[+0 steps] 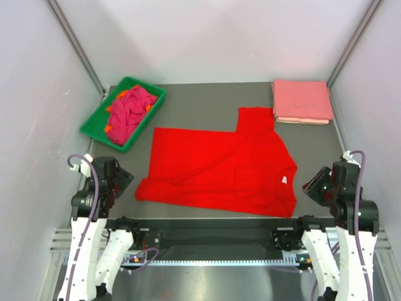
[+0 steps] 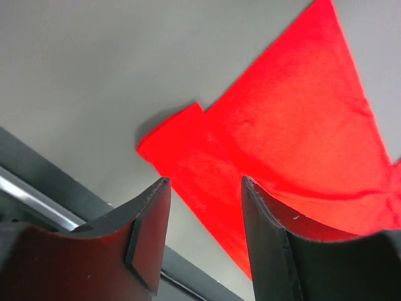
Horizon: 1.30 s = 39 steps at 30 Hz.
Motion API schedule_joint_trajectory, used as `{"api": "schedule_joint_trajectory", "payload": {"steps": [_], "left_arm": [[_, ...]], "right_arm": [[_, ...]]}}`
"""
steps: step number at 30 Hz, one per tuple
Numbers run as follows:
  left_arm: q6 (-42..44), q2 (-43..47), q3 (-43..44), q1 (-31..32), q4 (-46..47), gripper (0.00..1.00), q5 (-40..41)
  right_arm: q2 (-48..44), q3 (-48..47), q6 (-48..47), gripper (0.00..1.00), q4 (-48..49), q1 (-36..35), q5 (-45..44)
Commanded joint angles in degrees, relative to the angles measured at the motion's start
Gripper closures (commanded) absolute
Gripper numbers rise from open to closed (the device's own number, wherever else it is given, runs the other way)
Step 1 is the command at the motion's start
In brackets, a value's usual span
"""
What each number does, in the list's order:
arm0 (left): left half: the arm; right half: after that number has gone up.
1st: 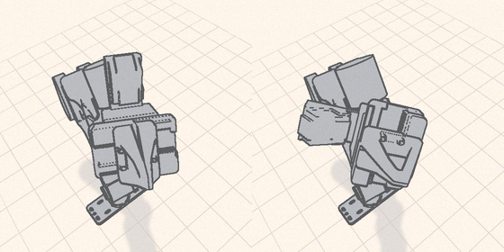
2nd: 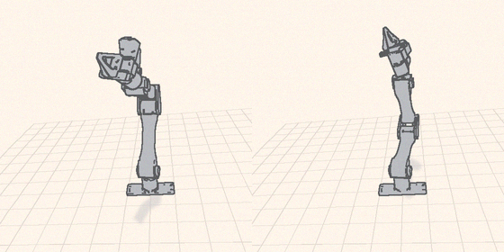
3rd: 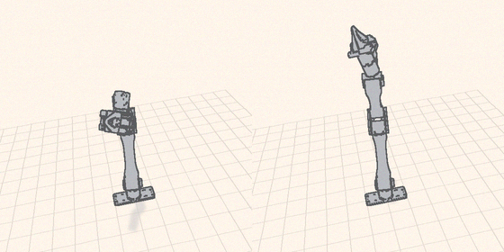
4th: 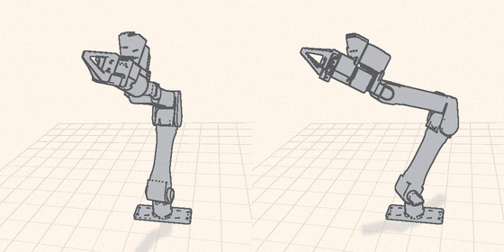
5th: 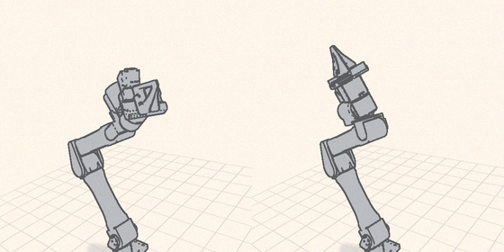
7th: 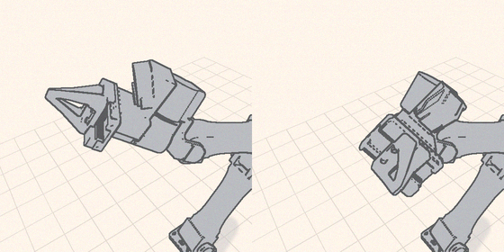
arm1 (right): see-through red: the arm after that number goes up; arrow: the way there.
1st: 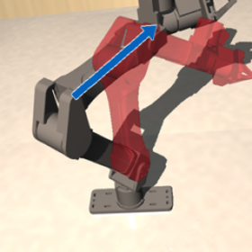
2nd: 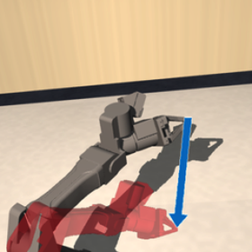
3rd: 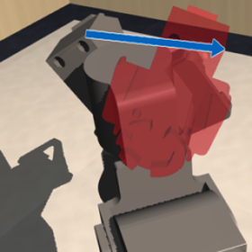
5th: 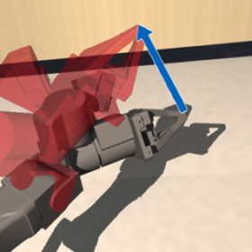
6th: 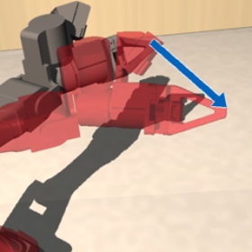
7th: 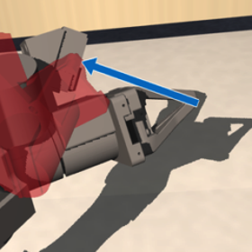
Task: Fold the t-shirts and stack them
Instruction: Fold the tshirt
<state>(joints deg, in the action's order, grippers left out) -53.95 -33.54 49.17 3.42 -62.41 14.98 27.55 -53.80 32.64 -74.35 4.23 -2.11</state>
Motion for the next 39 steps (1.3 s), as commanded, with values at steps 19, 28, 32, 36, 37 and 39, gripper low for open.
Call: {"api": "schedule_joint_trajectory", "payload": {"steps": [19,28,32,36,37,39], "left_arm": [[17.82,-56.52,19.0,0.8,49.32,0.63,-31.24],[25.38,-84.48,43.69,3.08,35.27,0.71,-26.24],[27.15,-90.46,48.73,4.05,32.27,0.72,-22.02],[29.25,-95.12,54.09,4.14,28.85,0.74,-16.4],[29.69,-95.57,54.71,4.22,28.23,0.75,-13.78],[30.57,-96.53,55.86,4.31,28.22,0.74,-12.35]], "right_arm": [[60.38,-12.6,-6.27,0.71,53.6,-11.25,6.6],[85.53,-39.7,-10.14,0.71,47.2,-14.51,2.38],[92.32,-45.86,-10.58,0.71,46.31,-14.51,0.53],[99.87,-54.19,-11.37,0.72,43.24,-14.6,-0.44],[100.67,-55.0,-11.37,0.72,43.15,-14.43,-0.96],[102.78,-57.37,-11.11,0.72,43.32,-14.51,-1.4]]}}
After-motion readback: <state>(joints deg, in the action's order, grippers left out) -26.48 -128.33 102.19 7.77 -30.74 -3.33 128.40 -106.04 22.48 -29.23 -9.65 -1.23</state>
